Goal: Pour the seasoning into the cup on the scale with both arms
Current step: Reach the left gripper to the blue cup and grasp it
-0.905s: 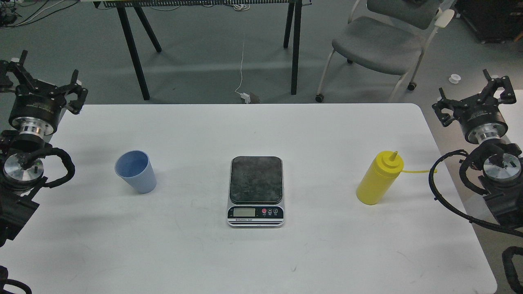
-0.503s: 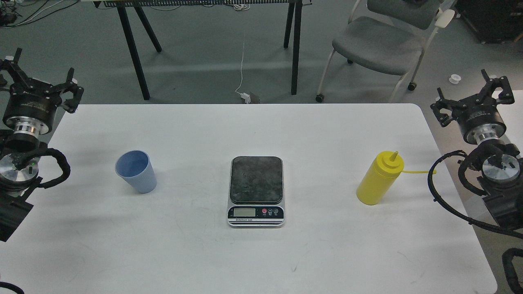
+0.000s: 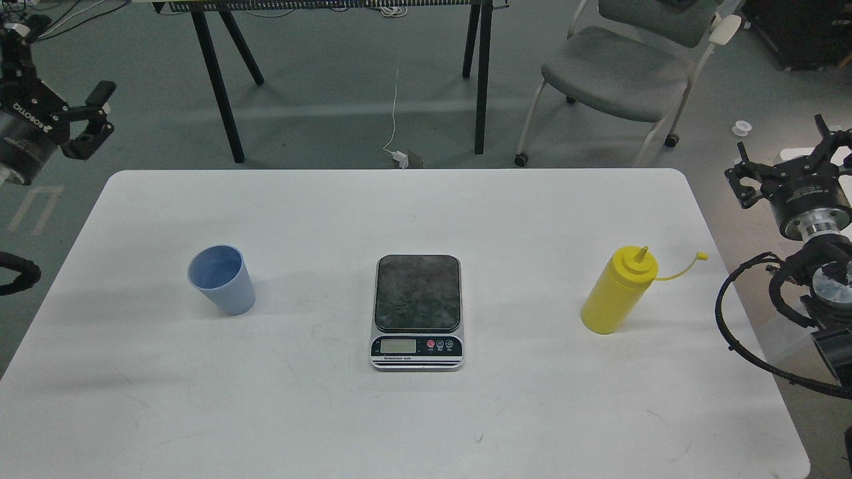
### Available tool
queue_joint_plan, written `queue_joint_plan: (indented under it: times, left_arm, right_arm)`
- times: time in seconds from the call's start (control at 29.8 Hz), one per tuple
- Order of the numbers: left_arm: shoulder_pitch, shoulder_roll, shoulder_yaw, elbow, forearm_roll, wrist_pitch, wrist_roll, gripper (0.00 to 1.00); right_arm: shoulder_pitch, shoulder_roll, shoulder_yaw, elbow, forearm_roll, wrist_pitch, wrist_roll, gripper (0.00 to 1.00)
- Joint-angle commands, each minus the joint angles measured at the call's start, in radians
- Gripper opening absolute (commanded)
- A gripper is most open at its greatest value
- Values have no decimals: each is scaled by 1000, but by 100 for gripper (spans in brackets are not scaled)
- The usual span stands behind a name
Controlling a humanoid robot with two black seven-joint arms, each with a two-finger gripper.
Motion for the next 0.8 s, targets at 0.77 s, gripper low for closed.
queue_joint_plan:
  times: [0.77]
  left_arm:
    - [-68,-27,372,-92,1625,332,12,86]
  right_arm:
    - [-13,-6,42,46,-1,0,0,100]
